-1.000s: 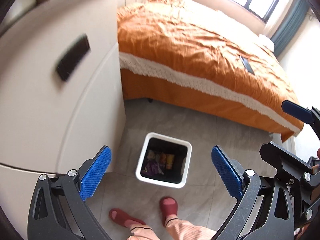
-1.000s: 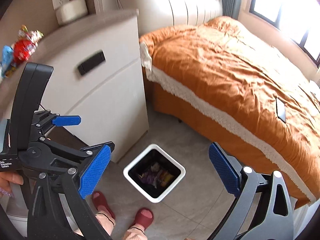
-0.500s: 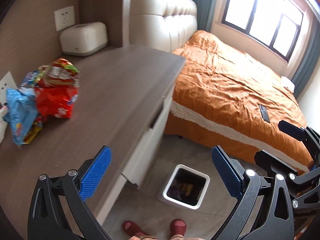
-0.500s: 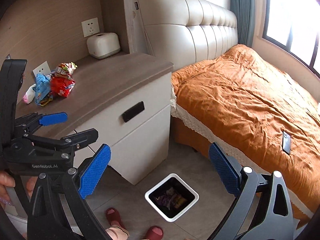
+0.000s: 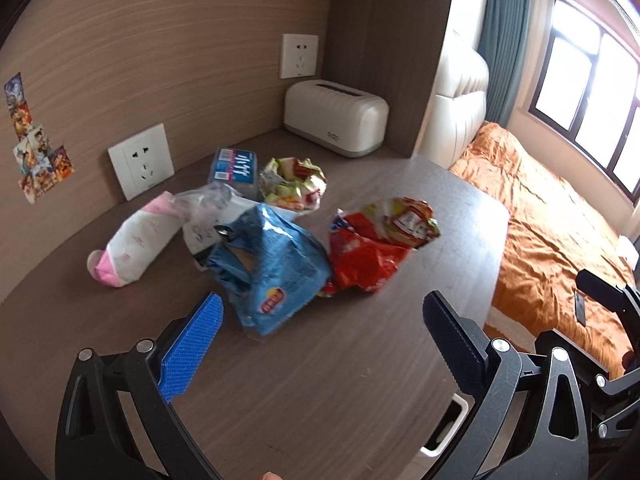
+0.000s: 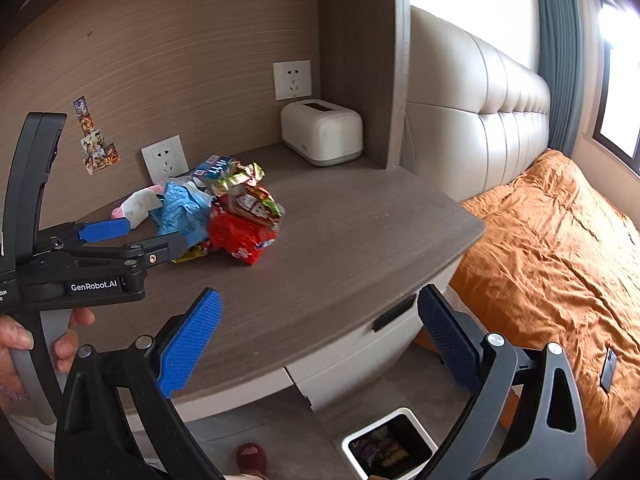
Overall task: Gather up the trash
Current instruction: 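Move both tools back to the desk toward the blue and red chip bags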
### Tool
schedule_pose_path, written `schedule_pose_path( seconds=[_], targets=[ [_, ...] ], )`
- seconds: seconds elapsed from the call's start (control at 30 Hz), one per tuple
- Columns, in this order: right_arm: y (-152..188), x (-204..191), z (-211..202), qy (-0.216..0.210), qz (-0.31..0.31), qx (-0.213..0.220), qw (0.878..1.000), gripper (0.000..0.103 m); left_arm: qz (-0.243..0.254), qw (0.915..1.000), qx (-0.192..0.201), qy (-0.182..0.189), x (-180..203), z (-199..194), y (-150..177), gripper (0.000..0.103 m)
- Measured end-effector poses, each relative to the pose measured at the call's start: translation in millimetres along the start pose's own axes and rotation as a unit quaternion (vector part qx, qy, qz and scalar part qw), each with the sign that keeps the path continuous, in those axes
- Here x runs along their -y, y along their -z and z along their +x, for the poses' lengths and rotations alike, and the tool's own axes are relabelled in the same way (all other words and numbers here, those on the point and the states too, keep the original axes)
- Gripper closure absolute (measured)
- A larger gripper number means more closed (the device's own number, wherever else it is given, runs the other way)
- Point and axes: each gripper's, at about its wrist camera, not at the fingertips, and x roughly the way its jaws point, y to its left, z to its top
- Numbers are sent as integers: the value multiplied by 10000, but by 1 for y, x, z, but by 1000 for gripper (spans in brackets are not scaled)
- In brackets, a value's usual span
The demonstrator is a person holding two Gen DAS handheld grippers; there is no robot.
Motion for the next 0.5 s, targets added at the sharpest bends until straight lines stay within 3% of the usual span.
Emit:
schedule_pose_path(
  seconds=[0.2, 0.5],
  targets=[
    [-20, -31, 38, -102, -9, -98, 9999, 5, -155, 9996, 2, -252, -34, 21, -16, 5],
    [-37, -42, 95, 155, 312, -229, 9991, 5, -272, 9991, -301, -154, -57, 62, -28, 5]
  ],
)
